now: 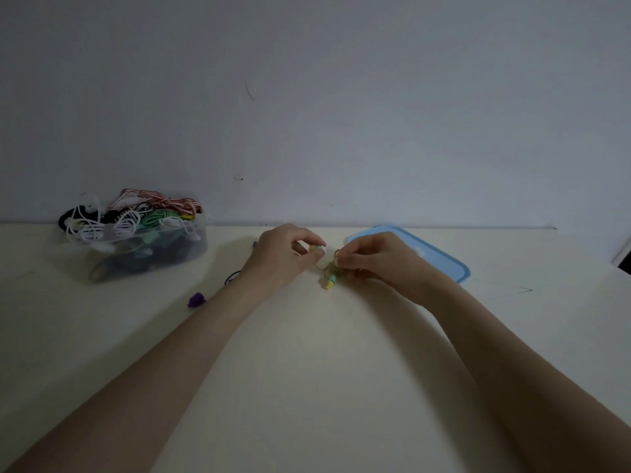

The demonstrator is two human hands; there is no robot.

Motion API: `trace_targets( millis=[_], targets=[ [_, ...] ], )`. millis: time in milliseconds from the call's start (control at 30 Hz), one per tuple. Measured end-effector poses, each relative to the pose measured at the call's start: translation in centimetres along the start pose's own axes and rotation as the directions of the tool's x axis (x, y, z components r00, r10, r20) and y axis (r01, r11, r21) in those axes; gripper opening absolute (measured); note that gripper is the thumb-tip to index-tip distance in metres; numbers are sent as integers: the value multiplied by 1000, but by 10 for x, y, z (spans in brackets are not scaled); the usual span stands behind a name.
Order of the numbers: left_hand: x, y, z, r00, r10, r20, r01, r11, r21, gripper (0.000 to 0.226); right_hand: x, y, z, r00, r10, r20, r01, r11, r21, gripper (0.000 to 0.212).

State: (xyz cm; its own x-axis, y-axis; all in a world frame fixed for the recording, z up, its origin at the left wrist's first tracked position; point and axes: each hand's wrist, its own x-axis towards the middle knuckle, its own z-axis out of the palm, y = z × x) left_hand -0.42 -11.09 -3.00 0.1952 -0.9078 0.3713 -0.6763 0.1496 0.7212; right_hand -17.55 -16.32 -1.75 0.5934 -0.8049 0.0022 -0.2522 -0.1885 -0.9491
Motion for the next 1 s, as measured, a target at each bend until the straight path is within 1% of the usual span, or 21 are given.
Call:
trace_targets(
  millis=[133,233,300,333,433,500,567,633,700,733,800,900,1000],
  targets=[
    [1,0,-7,995,0,96,-5,999,43,10,1,5,0,992,-51,-119,50,999,-6,11],
    [-1,0,-6,988,39,148,-48,997,58,12,3,8,3,980,-95,-175,89,995,-43,14],
    [-2,3,-6,982,54,183,-67,996,64,11,4,8,4,977,-113,-180,101,992,-72,16],
    [-2,4,-8,976,54,212,-70,995,70,14,4,8,4,978,-119,-173,108,992,-73,15],
    [-4,6,-15,934,14,357,-62,990,124,34,3,8,4,979,-135,-154,130,991,-45,14],
    [-5,7,-19,905,-7,425,-72,983,170,35,2,8,5,977,-148,-154,143,989,-46,14],
    [-4,8,-22,887,-8,462,-94,976,198,35,3,9,6,977,-151,-151,143,987,-67,11],
    [-3,10,-25,876,-1,482,-103,977,189,30,3,9,7,977,-154,-146,145,987,-75,10],
    [-3,13,-25,885,35,465,-94,990,103,22,3,9,7,976,-158,-147,149,986,-75,12],
    [-3,15,-23,897,59,439,-101,992,73,23,2,8,7,977,-158,-146,149,986,-72,13],
    [-4,16,-15,914,71,400,-122,987,104,19,1,7,7,978,-155,-142,148,987,-58,15],
    [-3,11,-6,920,28,390,-127,965,231,11,0,7,8,981,-141,-133,140,990,-22,12],
    [-5,10,-6,915,3,402,-80,982,173,5,0,8,9,989,-105,-102,114,990,86,9]
  ],
)
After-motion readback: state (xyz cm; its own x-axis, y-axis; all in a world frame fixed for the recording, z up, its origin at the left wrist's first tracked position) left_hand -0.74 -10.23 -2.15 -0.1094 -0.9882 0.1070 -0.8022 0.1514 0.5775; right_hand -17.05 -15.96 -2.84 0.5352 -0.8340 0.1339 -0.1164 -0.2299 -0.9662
